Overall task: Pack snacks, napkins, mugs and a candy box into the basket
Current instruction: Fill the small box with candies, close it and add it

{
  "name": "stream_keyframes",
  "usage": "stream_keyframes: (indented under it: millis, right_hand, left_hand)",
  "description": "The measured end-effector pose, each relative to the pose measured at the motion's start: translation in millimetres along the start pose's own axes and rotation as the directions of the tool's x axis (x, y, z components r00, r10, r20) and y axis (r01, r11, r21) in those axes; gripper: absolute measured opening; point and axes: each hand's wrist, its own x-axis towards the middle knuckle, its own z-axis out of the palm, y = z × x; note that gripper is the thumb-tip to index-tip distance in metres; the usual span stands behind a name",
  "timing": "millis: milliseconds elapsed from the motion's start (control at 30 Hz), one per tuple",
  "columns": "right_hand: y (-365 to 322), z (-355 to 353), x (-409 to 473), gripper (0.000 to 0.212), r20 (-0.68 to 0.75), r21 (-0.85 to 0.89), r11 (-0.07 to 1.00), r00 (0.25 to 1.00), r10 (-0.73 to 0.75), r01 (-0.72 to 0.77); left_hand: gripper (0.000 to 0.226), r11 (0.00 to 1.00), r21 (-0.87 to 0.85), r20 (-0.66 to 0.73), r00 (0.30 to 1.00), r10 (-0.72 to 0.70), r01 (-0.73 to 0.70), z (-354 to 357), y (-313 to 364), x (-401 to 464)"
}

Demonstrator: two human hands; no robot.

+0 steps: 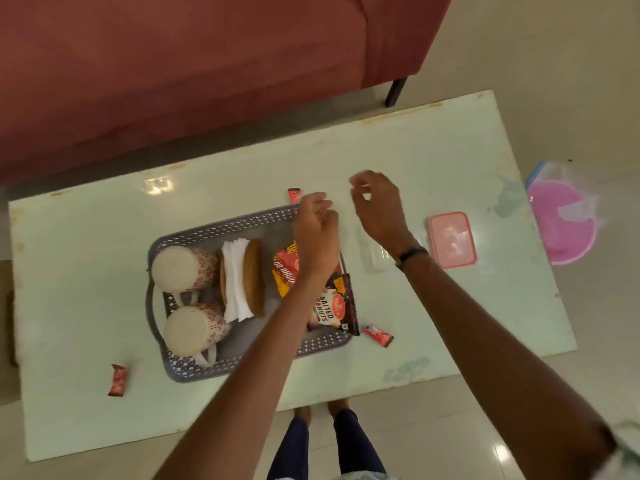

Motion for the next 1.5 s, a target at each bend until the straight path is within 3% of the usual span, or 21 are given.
stream_keyframes:
  millis: [100,167,233,333,400,500,600,700,767,900,1000,1067,1200,1333,1500]
  right_hand:
    - [-16,40,43,0.033,0.261,-0.07,0.991,0.961,-0.093,0.114]
    - [-17,56,64,0.043,0.463,-0.154,0.949,0.869,-0.175,0.274]
    - [-16,66,80,0.038,0.646,-0.205,0.885,0.737,-0.198,0.418]
    - [-17,75,89,0.024,0.779,-0.248,0.813,0.608,-0.156,0.526]
    - [-19,81,91,0.023,0.793,-0.265,0.75,0.58,-0.188,0.606]
    - [-15,87,91,0.017,0.779,-0.328,0.663,0.59,-0.213,0.673]
    - [-6,83,85,0.017,0.715,-0.373,0.748,0.684,-0.145,0.549]
    - [-4,53,62,0.012,0.42,-0.289,0.905,0.891,-0.172,0.312]
    - [-8,21,24,0.015,0.253,-0.165,0.965,0.954,-0.16,0.206]
    - [26,-22,-94,0.017,0.3,-0.123,0.977,0.945,-0.132,0.176]
    - [75,-15,-175,0.008,0.362,-0.217,0.975,0.924,0.127,-0.049]
    - [98,-3,-204,0.015,0.344,-0.291,0.949,0.913,0.22,-0.119]
    - [112,7,-218,0.034,0.247,-0.359,0.93,0.952,0.183,-0.085]
    - [113,9,-222,0.019,0.26,-0.405,0.914,0.962,0.08,0.033]
    - [79,-13,-184,0.022,-0.039,-0.146,0.967,0.977,0.207,-0.211]
  left_hand:
    - [0.023,0.999,-0.011,-0.087,0.996,-0.036,0.035,-40,-4,24]
    - [0.025,0.999,-0.014,-0.111,0.993,-0.045,0.043,-61,-10,37]
    - [0.025,0.999,-0.009,-0.116,0.993,-0.036,0.035,-76,-17,46]
    - [0.024,0.999,-0.036,-0.1,0.994,-0.034,0.031,-89,-28,52]
    - [0.025,0.998,-0.056,-0.089,0.995,-0.045,0.041,-93,-34,52]
    - [0.026,0.996,-0.077,-0.063,0.997,-0.042,0.037,-94,-39,48]
    - [0.026,0.997,-0.077,-0.041,0.999,-0.035,0.032,-97,-41,40]
    - [0.023,0.999,-0.047,-0.02,1.0,-0.007,0.006,-98,-40,26]
    - [0.021,0.999,-0.04,-0.005,1.0,-0.001,0.0,-94,-40,11]
    - [0.02,0.998,-0.054,0.028,0.999,-0.02,0.022,-75,-47,-37]
    - [0.019,0.996,-0.068,0.069,0.997,-0.045,0.049,-59,-56,-73]
    - [0.02,0.994,-0.081,0.077,0.995,-0.061,0.068,-52,-62,-89]
    - [0.02,0.991,-0.111,0.036,0.997,-0.068,0.072,-45,-75,-108]
    - [0.019,0.99,-0.121,0.031,0.997,-0.074,0.077,-35,-78,-123]
    - [0.02,0.985,-0.148,0.033,0.996,-0.087,0.091,-23,-70,-132]
